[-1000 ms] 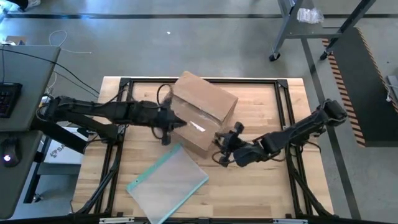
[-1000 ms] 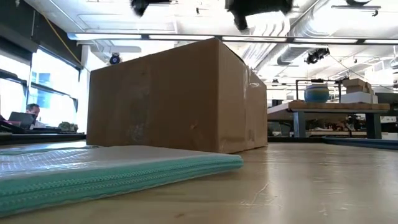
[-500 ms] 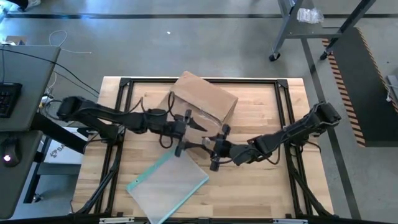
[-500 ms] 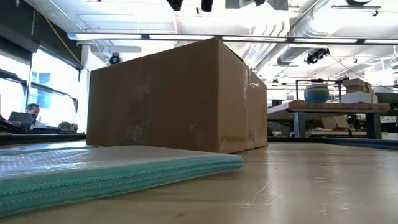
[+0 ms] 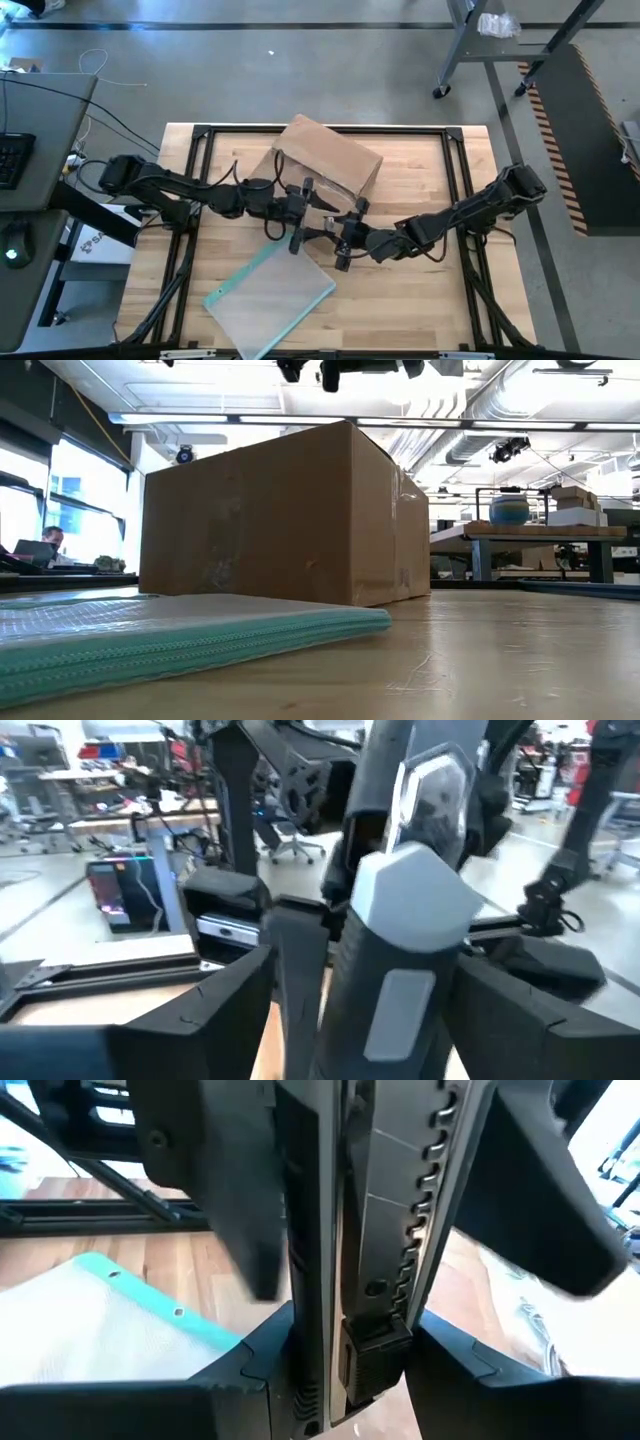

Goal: Unpack boxes
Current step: Open the cardboard box using the black cutter

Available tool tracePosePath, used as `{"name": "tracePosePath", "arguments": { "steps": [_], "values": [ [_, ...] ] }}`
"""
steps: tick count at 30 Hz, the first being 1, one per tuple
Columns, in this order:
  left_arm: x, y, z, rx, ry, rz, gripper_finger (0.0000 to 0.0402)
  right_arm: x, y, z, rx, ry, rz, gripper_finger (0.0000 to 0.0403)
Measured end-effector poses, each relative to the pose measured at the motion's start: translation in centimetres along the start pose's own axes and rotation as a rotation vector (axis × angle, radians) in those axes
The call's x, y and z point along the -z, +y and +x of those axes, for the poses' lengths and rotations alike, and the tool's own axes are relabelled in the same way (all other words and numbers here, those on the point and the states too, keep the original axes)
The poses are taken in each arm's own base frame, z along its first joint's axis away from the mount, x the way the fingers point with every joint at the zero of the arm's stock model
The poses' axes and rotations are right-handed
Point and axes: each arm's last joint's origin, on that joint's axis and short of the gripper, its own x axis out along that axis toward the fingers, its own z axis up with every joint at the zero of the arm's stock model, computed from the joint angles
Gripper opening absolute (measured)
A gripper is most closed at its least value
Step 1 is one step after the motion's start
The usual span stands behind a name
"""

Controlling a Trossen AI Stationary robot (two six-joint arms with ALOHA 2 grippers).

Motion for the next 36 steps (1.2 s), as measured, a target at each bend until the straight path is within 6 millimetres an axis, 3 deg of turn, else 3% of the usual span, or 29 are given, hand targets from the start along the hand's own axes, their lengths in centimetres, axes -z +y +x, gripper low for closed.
{"name": "tracePosePath", "arguments": {
  "steps": [3,8,11,16,19,24,30,33,36],
  "values": [
    [-0.2,-0.1,-0.1,-0.016,-0.008,-0.014,0.0210,0.0,0.0,0.0,0.000,0.000,0.002,0.0124],
    [-0.3,-0.2,-0.2,0.015,-0.008,-0.003,0.0112,0.1,0.0,0.0,-0.005,0.013,0.059,0.0124],
    [-0.3,-0.2,-0.3,0.014,0.002,0.005,0.0112,0.2,-0.1,0.0,-0.003,0.023,0.056,0.0136],
    [-0.9,-0.2,-1.1,-0.020,0.022,-0.001,0.0112,0.9,-0.4,-0.5,0.014,0.097,0.017,0.0218],
    [-2.0,-0.5,-2.5,-0.015,-0.004,0.012,0.0112,1.1,-0.6,-1.7,0.046,0.145,0.021,0.0248],
    [-2.3,-1.2,-6.2,0.037,-0.140,0.041,0.0112,2.4,0.4,-3.5,0.104,0.175,-0.031,0.0258],
    [-1.2,-1.9,-9.7,0.158,-0.371,0.040,0.0112,3.7,2.0,-3.3,-0.096,-0.133,0.149,0.0258],
    [-0.8,-2.1,-10.2,0.192,-0.427,0.028,0.0112,3.9,1.6,-2.2,-0.254,-0.350,0.260,0.0259],
    [-0.5,-2.2,-10.1,0.196,-0.417,0.026,0.0112,3.6,1.3,-0.8,-0.366,-0.529,0.248,0.0259]
  ]
}}
